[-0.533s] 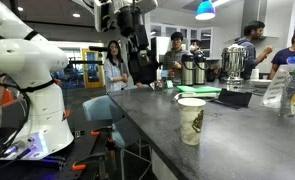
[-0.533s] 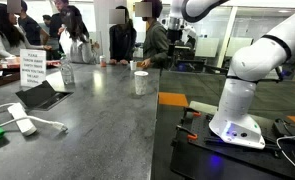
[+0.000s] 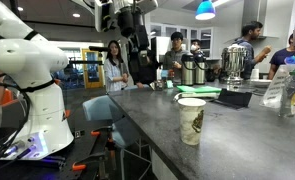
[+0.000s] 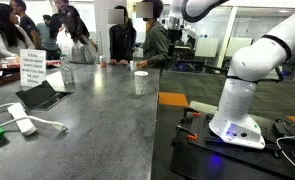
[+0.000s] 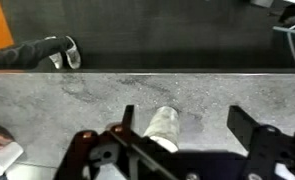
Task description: Take the blue marker out of the white cup
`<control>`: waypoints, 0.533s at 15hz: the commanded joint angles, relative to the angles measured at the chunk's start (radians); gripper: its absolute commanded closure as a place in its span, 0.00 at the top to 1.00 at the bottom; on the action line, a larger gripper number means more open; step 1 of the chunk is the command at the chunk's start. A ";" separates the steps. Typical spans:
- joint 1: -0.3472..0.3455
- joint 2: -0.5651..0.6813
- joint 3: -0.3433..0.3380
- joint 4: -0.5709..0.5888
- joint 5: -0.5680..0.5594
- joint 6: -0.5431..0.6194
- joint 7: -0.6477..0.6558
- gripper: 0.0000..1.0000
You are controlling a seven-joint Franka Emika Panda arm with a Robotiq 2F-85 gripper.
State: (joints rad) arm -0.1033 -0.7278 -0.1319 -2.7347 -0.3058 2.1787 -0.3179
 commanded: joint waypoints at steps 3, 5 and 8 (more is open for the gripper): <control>0.081 0.113 -0.059 0.077 -0.025 0.024 -0.239 1.00; 0.109 0.171 -0.091 0.124 -0.022 0.033 -0.354 1.00; 0.143 0.279 -0.132 0.200 -0.008 0.076 -0.532 1.00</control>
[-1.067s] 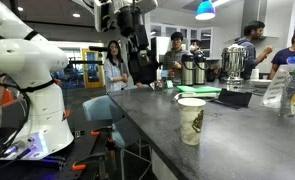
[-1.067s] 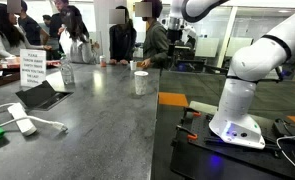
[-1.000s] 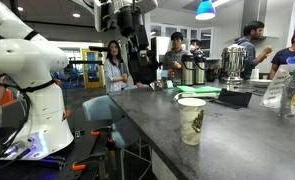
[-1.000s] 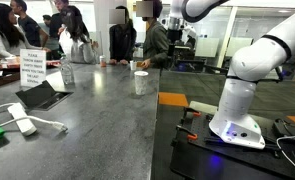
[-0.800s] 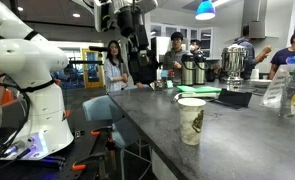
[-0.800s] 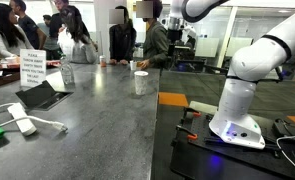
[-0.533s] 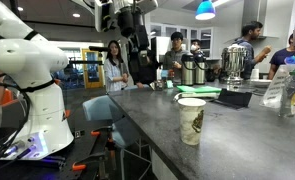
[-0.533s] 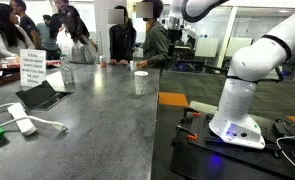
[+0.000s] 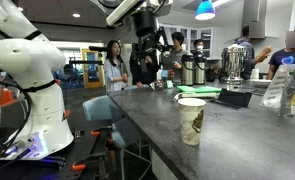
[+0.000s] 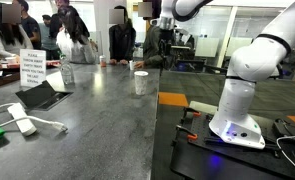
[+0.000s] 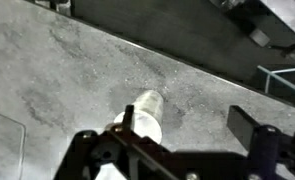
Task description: Take the blue marker out of the white cup
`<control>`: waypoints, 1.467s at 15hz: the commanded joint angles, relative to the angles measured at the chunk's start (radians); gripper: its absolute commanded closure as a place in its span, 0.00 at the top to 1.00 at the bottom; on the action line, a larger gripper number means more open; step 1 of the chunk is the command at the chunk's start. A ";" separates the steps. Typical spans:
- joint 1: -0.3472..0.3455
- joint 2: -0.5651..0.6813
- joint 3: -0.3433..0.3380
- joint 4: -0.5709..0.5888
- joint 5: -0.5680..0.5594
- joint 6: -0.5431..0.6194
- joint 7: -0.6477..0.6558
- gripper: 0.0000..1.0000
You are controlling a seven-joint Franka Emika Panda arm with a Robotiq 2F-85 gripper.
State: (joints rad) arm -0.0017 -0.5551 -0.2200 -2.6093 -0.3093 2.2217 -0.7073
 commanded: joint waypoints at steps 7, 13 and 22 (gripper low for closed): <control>0.067 0.308 -0.049 0.153 0.087 0.175 -0.574 1.00; 0.055 0.399 -0.022 0.211 0.182 0.157 -0.974 1.00; -0.012 0.514 0.031 0.275 0.198 0.166 -1.088 0.68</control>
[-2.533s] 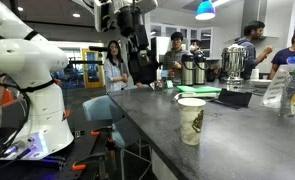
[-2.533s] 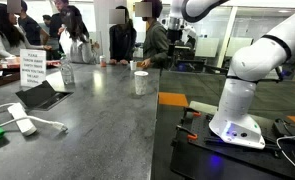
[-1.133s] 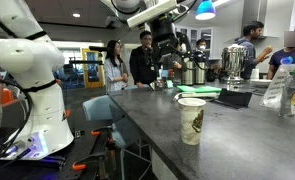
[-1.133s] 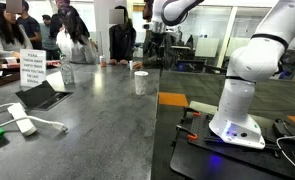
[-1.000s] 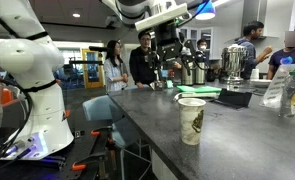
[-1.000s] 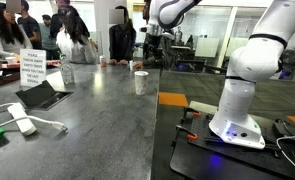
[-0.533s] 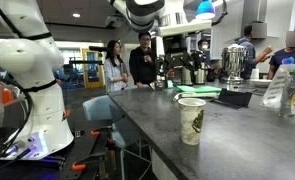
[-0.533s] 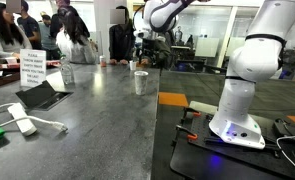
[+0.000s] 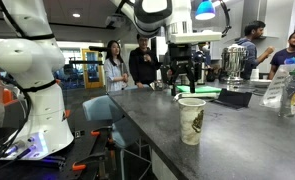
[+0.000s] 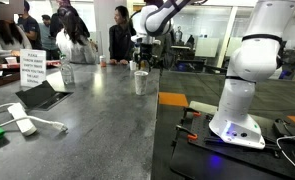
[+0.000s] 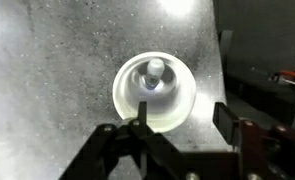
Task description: Take the blue marker out of the white cup
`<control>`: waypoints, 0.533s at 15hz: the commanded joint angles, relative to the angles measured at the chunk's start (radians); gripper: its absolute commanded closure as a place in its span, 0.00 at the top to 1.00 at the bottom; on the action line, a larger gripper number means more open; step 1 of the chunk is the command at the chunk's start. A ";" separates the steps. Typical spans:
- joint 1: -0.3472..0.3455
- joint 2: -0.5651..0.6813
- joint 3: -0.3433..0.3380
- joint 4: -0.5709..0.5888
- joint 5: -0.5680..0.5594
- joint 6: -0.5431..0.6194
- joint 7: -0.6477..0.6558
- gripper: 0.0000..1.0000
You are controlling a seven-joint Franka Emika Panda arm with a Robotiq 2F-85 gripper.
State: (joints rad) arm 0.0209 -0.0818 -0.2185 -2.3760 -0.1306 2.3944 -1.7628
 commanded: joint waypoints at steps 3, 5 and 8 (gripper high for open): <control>-0.054 0.080 0.046 0.080 0.019 -0.009 -0.041 0.71; -0.066 0.106 0.057 0.105 0.020 -0.011 -0.042 0.67; -0.087 0.140 0.073 0.136 0.029 -0.023 -0.053 0.65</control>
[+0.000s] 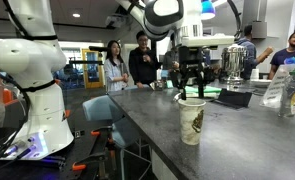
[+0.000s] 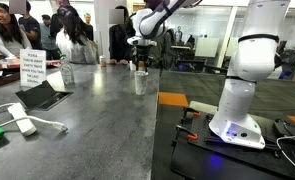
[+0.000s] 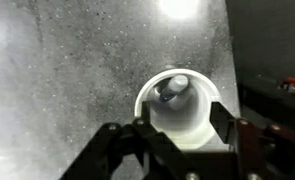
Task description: Take the blue marker out of the white cup
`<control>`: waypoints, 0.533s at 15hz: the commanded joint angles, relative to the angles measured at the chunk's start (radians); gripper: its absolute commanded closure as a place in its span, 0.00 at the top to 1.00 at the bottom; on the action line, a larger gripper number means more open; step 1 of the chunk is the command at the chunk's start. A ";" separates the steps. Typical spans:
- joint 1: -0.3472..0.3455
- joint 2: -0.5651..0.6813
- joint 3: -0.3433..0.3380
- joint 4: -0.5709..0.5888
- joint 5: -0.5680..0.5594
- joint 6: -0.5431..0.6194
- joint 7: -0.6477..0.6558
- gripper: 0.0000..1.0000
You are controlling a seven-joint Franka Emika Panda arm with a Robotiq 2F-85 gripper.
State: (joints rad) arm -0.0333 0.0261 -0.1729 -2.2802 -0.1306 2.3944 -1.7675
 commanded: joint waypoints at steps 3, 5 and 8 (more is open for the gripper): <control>-0.052 0.053 0.040 0.053 0.037 -0.022 -0.063 0.60; -0.063 0.059 0.048 0.057 0.046 -0.019 -0.067 0.59; -0.072 0.065 0.058 0.061 0.058 -0.019 -0.073 0.54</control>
State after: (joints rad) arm -0.0814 0.0771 -0.1381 -2.2401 -0.1098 2.3930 -1.7957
